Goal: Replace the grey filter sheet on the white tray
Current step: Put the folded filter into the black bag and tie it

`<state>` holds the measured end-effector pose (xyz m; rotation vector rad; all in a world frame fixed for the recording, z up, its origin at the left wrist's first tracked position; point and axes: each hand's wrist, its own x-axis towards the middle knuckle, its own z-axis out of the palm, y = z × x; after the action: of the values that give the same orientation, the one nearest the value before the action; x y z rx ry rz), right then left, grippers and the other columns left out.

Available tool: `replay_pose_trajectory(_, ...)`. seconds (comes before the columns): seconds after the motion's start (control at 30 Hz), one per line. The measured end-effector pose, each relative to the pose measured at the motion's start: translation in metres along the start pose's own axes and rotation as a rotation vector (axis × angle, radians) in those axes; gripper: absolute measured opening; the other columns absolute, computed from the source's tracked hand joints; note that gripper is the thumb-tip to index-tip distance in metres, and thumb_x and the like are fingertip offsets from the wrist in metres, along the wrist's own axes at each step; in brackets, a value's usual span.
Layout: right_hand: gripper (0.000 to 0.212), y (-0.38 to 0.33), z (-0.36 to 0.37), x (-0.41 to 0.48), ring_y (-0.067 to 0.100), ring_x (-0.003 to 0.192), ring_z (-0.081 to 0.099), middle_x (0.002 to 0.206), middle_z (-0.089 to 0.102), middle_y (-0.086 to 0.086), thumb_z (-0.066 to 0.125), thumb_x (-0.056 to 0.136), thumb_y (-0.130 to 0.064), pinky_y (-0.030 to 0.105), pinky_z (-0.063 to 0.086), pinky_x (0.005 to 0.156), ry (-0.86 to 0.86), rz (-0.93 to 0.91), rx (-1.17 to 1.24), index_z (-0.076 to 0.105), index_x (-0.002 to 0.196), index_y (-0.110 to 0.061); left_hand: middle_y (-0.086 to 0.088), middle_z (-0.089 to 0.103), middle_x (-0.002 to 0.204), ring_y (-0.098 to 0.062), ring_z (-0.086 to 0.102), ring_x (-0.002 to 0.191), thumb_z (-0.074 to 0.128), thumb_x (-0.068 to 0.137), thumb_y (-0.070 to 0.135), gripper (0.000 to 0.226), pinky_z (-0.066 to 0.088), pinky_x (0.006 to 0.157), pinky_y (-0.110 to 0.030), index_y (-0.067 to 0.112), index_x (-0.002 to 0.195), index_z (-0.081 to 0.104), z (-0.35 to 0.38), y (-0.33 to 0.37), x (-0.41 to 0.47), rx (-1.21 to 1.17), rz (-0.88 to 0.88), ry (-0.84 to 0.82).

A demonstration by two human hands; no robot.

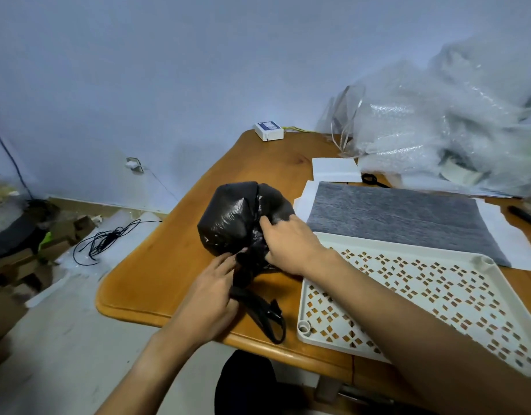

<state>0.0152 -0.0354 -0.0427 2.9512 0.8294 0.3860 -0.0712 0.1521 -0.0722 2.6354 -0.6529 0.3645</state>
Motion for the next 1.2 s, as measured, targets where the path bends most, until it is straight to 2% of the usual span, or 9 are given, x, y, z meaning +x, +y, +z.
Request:
replay_pose_trajectory(0.13, 0.057, 0.011, 0.010, 0.021, 0.035, 0.093, 0.063, 0.103, 0.067, 0.011, 0.054, 0.089, -0.058, 0.045, 0.041, 0.084, -0.076, -0.059, 0.056, 0.043, 0.122, -0.012, 0.002, 0.017, 0.170, -0.024, 0.013, 0.157, 0.035, 0.077, 0.017, 0.079, 0.013, 0.128, -0.036, 0.016, 0.156, 0.037, 0.002, -0.022, 0.031, 0.019, -0.188, -0.273)
replay_pose_trajectory(0.3, 0.056, 0.020, 0.027, 0.054, 0.036, 0.117, 0.053, 0.130, 0.055, 0.016, 0.047, 0.099, -0.048, 0.047, 0.041, 0.095, -0.126, -0.001, -0.017, 0.042, 0.139, -0.011, -0.006, 0.018, 0.170, -0.029, 0.014, 0.157, 0.043, 0.089, 0.017, 0.055, 0.023, 0.124, -0.046, 0.012, 0.144, 0.046, 0.020, -0.054, 0.076, 0.089, -0.209, -0.271)
replay_pose_trajectory(0.47, 0.042, 0.022, 0.039, 0.081, 0.037, 0.121, 0.047, 0.134, 0.048, 0.018, 0.038, 0.104, -0.030, 0.047, 0.042, 0.094, -0.124, 0.123, -0.034, 0.047, 0.137, -0.007, -0.008, 0.022, 0.169, -0.030, 0.016, 0.156, 0.041, 0.088, 0.031, 0.058, 0.017, 0.126, -0.042, 0.011, 0.143, 0.045, 0.032, -0.072, 0.117, 0.069, -0.230, -0.216)
replay_pose_trajectory(0.63, 0.050, 0.041, 0.052, 0.094, 0.035, 0.126, 0.038, 0.136, 0.037, 0.015, 0.036, 0.105, -0.038, 0.048, 0.043, 0.098, -0.149, 0.176, 0.119, 0.035, 0.150, -0.017, -0.006, 0.013, 0.171, -0.027, 0.011, 0.157, 0.050, 0.099, 0.041, 0.045, 0.018, 0.126, -0.040, 0.014, 0.136, 0.048, 0.036, -0.078, 0.130, 0.041, -0.295, -0.081)
replay_pose_trajectory(0.8, 0.055, 0.055, 0.052, 0.105, 0.031, 0.131, 0.033, 0.138, 0.034, 0.011, 0.044, 0.102, -0.040, 0.048, 0.040, 0.108, -0.200, 0.215, 0.213, 0.032, 0.153, -0.024, -0.003, 0.028, 0.167, -0.024, 0.031, 0.151, 0.060, 0.097, 0.026, 0.034, 0.028, 0.118, -0.033, 0.021, 0.130, 0.059, 0.031, -0.065, 0.107, -0.026, -0.245, 0.014)
replay_pose_trajectory(0.9, 0.054, 0.053, 0.053, 0.110, 0.031, 0.131, 0.031, 0.140, 0.033, 0.012, 0.043, 0.100, -0.036, 0.047, 0.039, 0.107, -0.210, 0.240, 0.209, 0.033, 0.152, -0.023, 0.003, 0.029, 0.166, -0.020, 0.032, 0.150, 0.061, 0.090, 0.010, 0.046, 0.029, 0.119, -0.033, 0.027, 0.133, 0.062, 0.025, -0.061, 0.077, -0.085, -0.185, -0.017)
replay_pose_trajectory(1.03, 0.052, 0.048, 0.054, 0.113, 0.032, 0.129, 0.031, 0.137, 0.034, 0.013, 0.041, 0.098, -0.034, 0.048, 0.039, 0.104, -0.206, 0.283, 0.186, 0.037, 0.148, -0.020, 0.010, 0.045, 0.156, -0.014, 0.045, 0.142, 0.079, 0.082, 0.033, 0.041, 0.037, 0.116, -0.034, 0.036, 0.122, 0.072, 0.017, -0.067, 0.047, -0.118, -0.172, -0.003)
replay_pose_trajectory(1.1, 0.051, 0.044, 0.053, 0.113, 0.032, 0.128, 0.031, 0.137, 0.034, 0.013, 0.039, 0.098, -0.034, 0.049, 0.039, 0.104, -0.208, 0.301, 0.175, 0.037, 0.147, -0.020, 0.016, 0.052, 0.149, -0.009, 0.048, 0.137, 0.070, 0.092, 0.035, 0.019, 0.038, 0.115, -0.032, 0.036, 0.109, 0.078, 0.013, -0.068, 0.048, -0.200, -0.274, 0.056)
replay_pose_trajectory(1.2, 0.054, 0.041, 0.051, 0.113, 0.033, 0.128, 0.030, 0.137, 0.032, 0.014, 0.038, 0.097, -0.035, 0.049, 0.036, 0.106, -0.240, 0.328, 0.183, 0.035, 0.149, -0.020, 0.031, 0.061, 0.128, 0.008, 0.053, 0.120, 0.035, 0.093, 0.045, 0.048, 0.035, 0.102, -0.015, 0.034, 0.084, 0.081, 0.006, -0.060, 0.054, -0.350, -0.376, 0.106)
